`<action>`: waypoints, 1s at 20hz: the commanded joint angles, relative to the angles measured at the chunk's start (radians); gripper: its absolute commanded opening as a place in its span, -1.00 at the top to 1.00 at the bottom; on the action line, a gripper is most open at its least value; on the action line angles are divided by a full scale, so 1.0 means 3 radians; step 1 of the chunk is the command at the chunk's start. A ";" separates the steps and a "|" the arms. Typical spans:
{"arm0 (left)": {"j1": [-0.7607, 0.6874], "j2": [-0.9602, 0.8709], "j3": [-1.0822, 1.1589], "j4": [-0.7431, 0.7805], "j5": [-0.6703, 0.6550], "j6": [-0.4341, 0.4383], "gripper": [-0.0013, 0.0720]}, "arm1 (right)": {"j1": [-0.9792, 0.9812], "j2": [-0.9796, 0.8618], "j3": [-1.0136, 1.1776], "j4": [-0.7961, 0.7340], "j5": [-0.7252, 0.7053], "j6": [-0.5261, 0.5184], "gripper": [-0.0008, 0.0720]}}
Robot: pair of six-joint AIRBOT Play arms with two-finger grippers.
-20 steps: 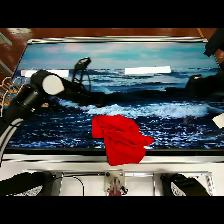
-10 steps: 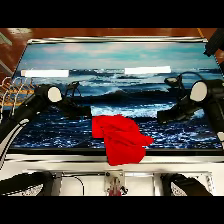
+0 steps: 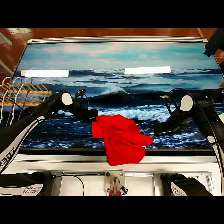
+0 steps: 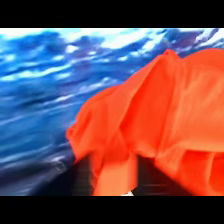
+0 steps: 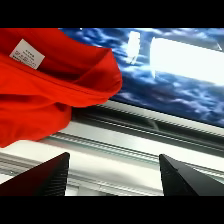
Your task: Fold the shirts.
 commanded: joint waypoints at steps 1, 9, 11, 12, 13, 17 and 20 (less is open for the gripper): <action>0.0006 -0.0107 0.0003 -0.0202 0.0126 0.0148 0.87 | -0.0001 -0.0003 -0.0093 0.0065 -0.0092 -0.0018 -0.90; 0.0006 -0.0061 0.0142 -0.0200 0.0088 0.0354 0.86 | -0.0001 -0.0449 -0.0727 0.0725 -0.0835 0.0034 -0.90; 0.0006 -0.0024 0.0142 -0.0198 0.0067 0.0362 0.87 | 0.0008 -0.0554 -0.0729 0.0879 -0.1031 0.0032 -0.90; 0.0006 -0.0009 0.0142 -0.0198 0.0067 0.0362 0.87 | 0.0028 -0.0612 -0.0729 0.0937 -0.1086 0.0022 -0.90; 0.0006 0.0005 0.0144 -0.0198 0.0067 0.0361 0.87 | 0.0057 -0.0682 -0.0729 0.0954 -0.1132 0.0019 -0.90; 0.0006 0.0075 0.0149 -0.0198 0.0080 0.0498 0.87 | 0.0203 -0.0821 -0.0721 0.0996 -0.1233 0.0109 0.79; 0.0008 0.0234 0.0243 0.0050 0.0078 0.0552 0.87 | 0.0225 -0.0612 -0.0529 0.0832 -0.1132 -0.0022 0.80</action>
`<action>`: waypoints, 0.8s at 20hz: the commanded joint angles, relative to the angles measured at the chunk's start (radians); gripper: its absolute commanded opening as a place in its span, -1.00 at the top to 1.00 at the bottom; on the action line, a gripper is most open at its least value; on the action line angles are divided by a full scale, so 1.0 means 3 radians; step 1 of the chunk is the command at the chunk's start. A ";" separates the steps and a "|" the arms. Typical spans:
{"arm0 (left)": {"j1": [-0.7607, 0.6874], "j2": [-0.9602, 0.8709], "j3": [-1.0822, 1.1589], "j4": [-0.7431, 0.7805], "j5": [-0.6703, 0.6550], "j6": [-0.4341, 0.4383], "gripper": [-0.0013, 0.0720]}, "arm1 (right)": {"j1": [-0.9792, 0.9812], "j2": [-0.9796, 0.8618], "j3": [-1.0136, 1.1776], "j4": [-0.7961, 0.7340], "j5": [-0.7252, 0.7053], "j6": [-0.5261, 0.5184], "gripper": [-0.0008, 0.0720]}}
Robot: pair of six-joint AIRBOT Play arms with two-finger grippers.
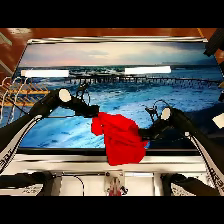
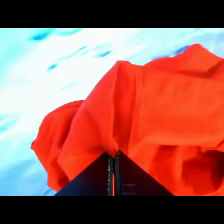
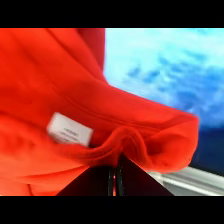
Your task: Fold the shirts.
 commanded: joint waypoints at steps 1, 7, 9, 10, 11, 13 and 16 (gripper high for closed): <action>0.0003 0.0206 0.0184 0.0354 -0.0005 0.0079 0.87 | 0.0042 0.0240 0.0280 -0.0270 0.0061 -0.0055 0.80; 0.0252 0.0735 0.1854 0.0655 0.0175 0.0375 0.87 | 0.0042 0.1116 0.2197 -0.1074 -0.0810 -0.0089 0.80; 0.0425 0.0847 0.2646 0.0654 0.0423 0.0373 0.87 | 0.0042 0.1253 0.2831 -0.1349 -0.1446 -0.0089 0.80; 0.0502 0.0884 0.2970 0.0654 0.0521 0.0370 0.87 | 0.0042 0.1270 0.3120 -0.1459 -0.1634 -0.0089 0.80; 0.0576 0.0937 0.3231 0.0646 0.0626 0.0338 0.87 | 0.0042 0.1266 0.3362 -0.1513 -0.1703 -0.0092 0.80; 0.0656 0.1147 0.3279 0.0646 0.0843 0.0252 0.87 | 0.0042 0.1263 0.3651 -0.1514 -0.1781 -0.0100 0.80; 0.0706 0.1485 0.2886 0.0660 0.0591 0.0252 0.87 | 0.0042 0.1256 0.3722 -0.1479 -0.1798 -0.0099 0.80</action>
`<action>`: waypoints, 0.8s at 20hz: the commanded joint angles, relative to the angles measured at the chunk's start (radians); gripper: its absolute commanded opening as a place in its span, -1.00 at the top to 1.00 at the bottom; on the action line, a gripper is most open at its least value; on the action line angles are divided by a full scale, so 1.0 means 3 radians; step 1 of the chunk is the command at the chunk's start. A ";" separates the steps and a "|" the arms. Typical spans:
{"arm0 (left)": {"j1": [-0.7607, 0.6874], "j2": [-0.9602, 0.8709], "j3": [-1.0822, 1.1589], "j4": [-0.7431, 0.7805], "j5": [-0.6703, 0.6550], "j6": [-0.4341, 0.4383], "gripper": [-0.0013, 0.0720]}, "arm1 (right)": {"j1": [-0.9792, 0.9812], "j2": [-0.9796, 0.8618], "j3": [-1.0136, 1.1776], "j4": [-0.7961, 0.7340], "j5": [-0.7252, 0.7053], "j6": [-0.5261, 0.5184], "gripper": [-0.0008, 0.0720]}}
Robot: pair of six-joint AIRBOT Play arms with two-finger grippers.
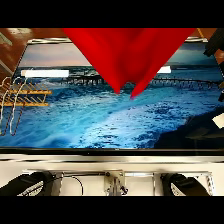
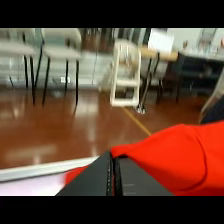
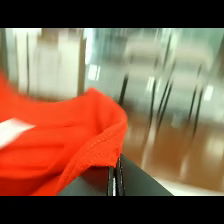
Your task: Fold the shirts.
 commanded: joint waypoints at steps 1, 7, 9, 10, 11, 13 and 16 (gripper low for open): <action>0.0112 0.0333 -0.0216 0.0043 -0.0253 -0.0033 0.87 | 0.0004 0.0001 0.0254 -0.0080 -0.0197 -0.0008 0.80; 0.0014 0.0331 -0.0568 0.0098 -0.1191 0.0064 0.87 | 0.0006 -0.0057 0.0254 0.0181 -0.0285 -0.0018 0.80; -0.0130 0.0338 -0.0567 0.0090 -0.1054 0.0184 0.87 | 0.0005 -0.0055 0.0254 0.0179 -0.0272 -0.0034 0.80; -0.0198 0.0343 -0.0567 0.0076 -0.0958 0.0209 0.87 | 0.0005 -0.0055 0.0254 0.0181 -0.0266 -0.0060 0.80; -0.0266 0.0345 -0.0567 0.0078 -0.0866 0.0214 0.87 | 0.0005 -0.0055 0.0254 0.0181 -0.0252 -0.0076 0.80; -0.0309 0.0345 -0.0566 0.0079 -0.0791 0.0216 0.87 | 0.0006 -0.0055 0.0254 0.0182 -0.0182 -0.0081 0.80; -0.0305 0.0352 -0.0528 0.0273 -0.0612 0.0205 0.87 | 0.0005 -0.0055 0.0254 0.0182 0.0128 -0.0100 0.80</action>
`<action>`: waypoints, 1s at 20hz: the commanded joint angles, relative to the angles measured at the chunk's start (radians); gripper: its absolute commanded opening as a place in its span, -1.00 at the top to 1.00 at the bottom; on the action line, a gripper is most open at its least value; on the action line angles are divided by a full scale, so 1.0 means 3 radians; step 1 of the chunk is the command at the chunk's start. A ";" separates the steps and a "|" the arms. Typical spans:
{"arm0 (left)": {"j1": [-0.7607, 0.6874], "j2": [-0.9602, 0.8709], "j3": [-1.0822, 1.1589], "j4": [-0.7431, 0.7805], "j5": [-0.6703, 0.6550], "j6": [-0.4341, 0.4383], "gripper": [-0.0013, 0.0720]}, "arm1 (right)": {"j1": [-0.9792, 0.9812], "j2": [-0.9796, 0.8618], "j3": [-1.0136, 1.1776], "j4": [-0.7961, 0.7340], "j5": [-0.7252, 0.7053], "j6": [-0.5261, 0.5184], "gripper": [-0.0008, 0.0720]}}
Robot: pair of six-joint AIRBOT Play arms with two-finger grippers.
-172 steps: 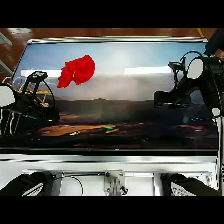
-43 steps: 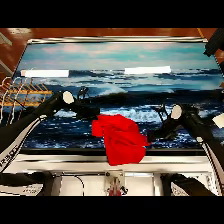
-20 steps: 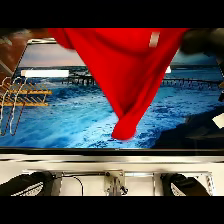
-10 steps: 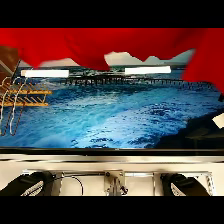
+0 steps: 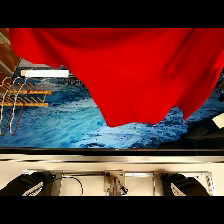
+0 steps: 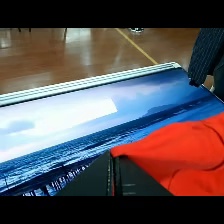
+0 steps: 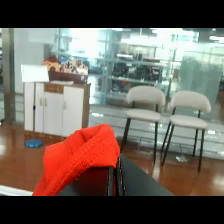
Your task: Fold the shirts.
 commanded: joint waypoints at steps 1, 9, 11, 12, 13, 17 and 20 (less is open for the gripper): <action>-0.0032 0.0027 0.0051 0.0215 0.0356 -0.0005 0.87 | 0.0003 -0.0003 0.0004 0.0009 0.0369 -0.0085 0.80; 0.0071 0.0011 0.0134 0.0258 -0.0131 -0.0172 0.87 | 0.0004 -0.0072 0.0004 0.0266 -0.0477 -0.0231 0.80; 0.0067 -0.0069 -0.0011 0.0276 -0.0800 -0.0172 0.87 | 0.0004 -0.0206 0.0004 0.0722 -0.1071 -0.0231 0.80; 0.0041 -0.0092 -0.0117 0.0258 -0.1054 -0.0169 0.87 | 0.0004 -0.0294 0.0004 0.0917 -0.1197 -0.0231 0.80; -0.0009 -0.0100 -0.0247 0.0214 -0.1230 -0.0145 0.87 | 0.0004 -0.0407 0.0004 0.1099 -0.1205 -0.0229 0.80; -0.0361 -0.0103 -0.0888 0.0033 -0.1354 -0.0100 0.87 | 0.0004 -0.0994 0.0003 0.1722 -0.0214 -0.0211 0.80; -0.0552 -0.0103 -0.1453 0.0033 -0.1401 -0.0116 0.87 | 0.0004 -0.1549 0.0000 0.1598 0.1053 -0.0224 0.79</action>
